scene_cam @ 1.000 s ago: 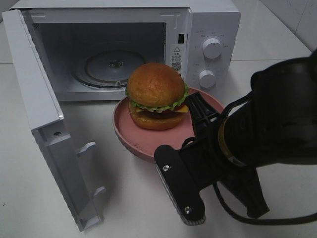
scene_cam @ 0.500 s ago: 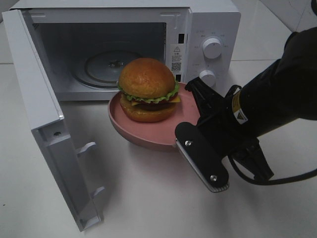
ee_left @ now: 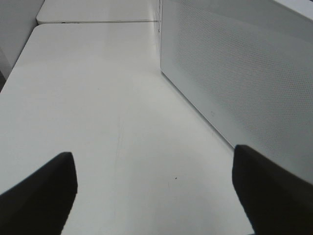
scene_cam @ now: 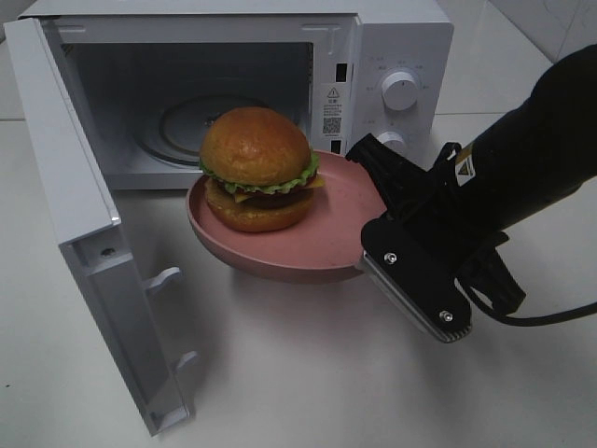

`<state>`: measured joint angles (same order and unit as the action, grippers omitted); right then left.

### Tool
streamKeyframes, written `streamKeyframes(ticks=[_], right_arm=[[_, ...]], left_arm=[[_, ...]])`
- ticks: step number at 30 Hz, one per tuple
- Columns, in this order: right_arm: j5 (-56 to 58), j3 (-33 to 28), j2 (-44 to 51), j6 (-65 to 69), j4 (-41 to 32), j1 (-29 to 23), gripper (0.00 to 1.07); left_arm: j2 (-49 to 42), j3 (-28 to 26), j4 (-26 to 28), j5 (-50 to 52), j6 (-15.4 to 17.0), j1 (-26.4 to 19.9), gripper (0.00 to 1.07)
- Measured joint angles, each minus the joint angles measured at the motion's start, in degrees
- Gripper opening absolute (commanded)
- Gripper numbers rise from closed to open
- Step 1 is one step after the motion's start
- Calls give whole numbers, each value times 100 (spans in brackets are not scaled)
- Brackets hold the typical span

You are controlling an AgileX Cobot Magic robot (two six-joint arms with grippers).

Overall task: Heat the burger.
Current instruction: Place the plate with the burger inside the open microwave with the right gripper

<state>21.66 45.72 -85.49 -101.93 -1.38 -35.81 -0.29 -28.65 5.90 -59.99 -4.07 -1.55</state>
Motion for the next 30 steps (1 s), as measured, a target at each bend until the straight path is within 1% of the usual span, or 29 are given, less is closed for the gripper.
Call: streamKeyframes(ticks=[6,9,11,14,15,16,17,19,21,24,26,30], right_arm=[[-264,23,-218,223,390,17,0],[-258,52,-275,264,407,17,0],[-252,304,-573,309,435,17,0],[-252,372,-636,327,435,17,0],[-264,527,-773,390,464,6,0],[-264,527,-773,390,464,6,0],[-298,688,-905,435,573,-17,0],[-321,762,-968,441,607,-17,0],[-378,1014,-1215,619,791,-29,0],[-384,1077,-1278,722,882,-29,0],[-367,1352,-1513,1077,1203,-29,0],[-355,1530,-1667,1203,1341,-40,0]], left_arm=[[0,0,0,0,0,0,82],[0,0,0,0,0,0,82],[0,0,0,0,0,0,82],[0,0,0,0,0,0,82],[0,0,0,0,0,0,82],[0,0,0,0,0,0,82],[0,0,0,0,0,0,82],[0,0,0,0,0,0,82],[0,0,0,0,0,0,82],[0,0,0,0,0,0,82],[0,0,0,0,0,0,82],[0,0,0,0,0,0,82]])
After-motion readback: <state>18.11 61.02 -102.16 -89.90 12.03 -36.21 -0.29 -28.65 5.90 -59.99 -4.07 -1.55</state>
